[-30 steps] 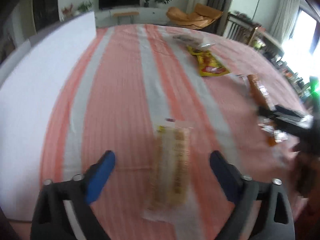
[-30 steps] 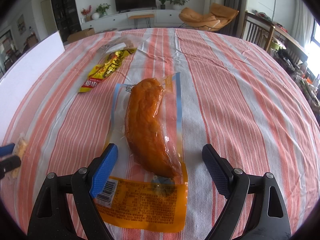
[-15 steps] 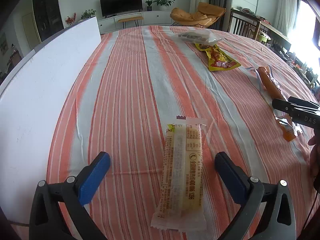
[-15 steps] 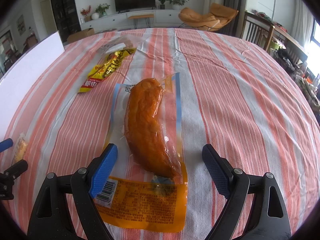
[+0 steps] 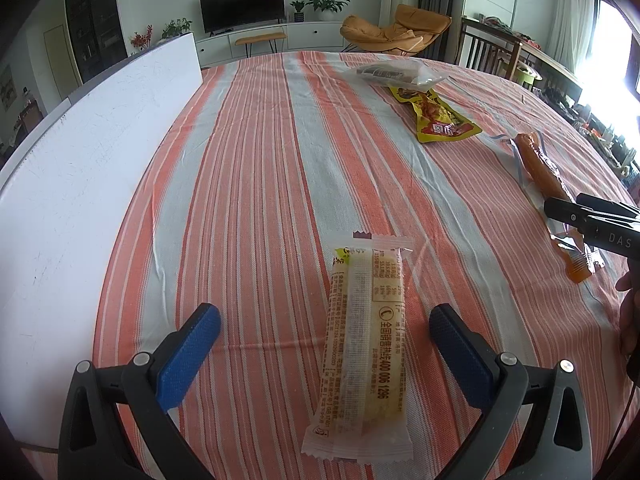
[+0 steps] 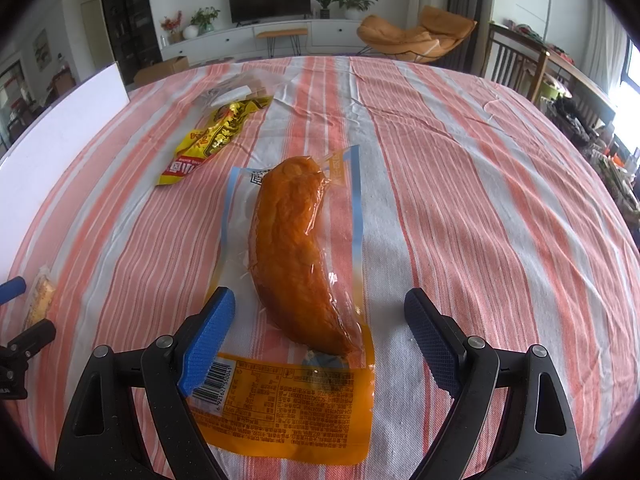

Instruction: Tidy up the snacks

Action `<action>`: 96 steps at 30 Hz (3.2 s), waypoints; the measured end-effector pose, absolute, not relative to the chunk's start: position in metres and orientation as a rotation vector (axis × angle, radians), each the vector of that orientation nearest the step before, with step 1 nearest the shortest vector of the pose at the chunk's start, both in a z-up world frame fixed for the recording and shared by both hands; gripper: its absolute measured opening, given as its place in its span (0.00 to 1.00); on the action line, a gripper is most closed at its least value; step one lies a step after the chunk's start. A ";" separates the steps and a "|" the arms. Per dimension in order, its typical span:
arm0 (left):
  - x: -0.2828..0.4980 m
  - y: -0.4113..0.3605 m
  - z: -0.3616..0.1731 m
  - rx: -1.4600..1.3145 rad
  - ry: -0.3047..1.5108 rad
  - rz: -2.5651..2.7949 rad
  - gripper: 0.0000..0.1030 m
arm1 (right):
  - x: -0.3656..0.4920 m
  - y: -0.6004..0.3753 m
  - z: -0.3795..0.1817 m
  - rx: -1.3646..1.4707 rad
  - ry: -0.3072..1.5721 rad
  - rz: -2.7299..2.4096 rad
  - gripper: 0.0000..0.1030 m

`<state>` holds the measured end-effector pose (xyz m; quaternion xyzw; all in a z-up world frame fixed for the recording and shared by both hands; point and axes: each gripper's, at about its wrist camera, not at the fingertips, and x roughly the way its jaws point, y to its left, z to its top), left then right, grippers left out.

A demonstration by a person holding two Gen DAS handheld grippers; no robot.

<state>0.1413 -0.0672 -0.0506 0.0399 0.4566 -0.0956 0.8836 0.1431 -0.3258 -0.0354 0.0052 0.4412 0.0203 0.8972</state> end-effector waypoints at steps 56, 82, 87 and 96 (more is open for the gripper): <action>0.142 -0.067 -0.049 0.083 0.950 -0.198 1.00 | 0.143 -0.326 -0.035 0.011 0.913 0.043 0.86; 0.143 -0.064 -0.052 0.096 0.966 -0.260 1.00 | 0.143 -0.327 -0.036 0.010 0.914 0.043 0.86; 0.148 -0.024 -0.040 -0.155 1.027 -0.410 1.00 | 0.143 -0.327 -0.036 0.014 0.912 0.046 0.86; 0.139 -0.068 -0.038 0.107 1.065 -0.333 0.80 | 0.143 -0.327 -0.036 0.018 0.912 0.046 0.86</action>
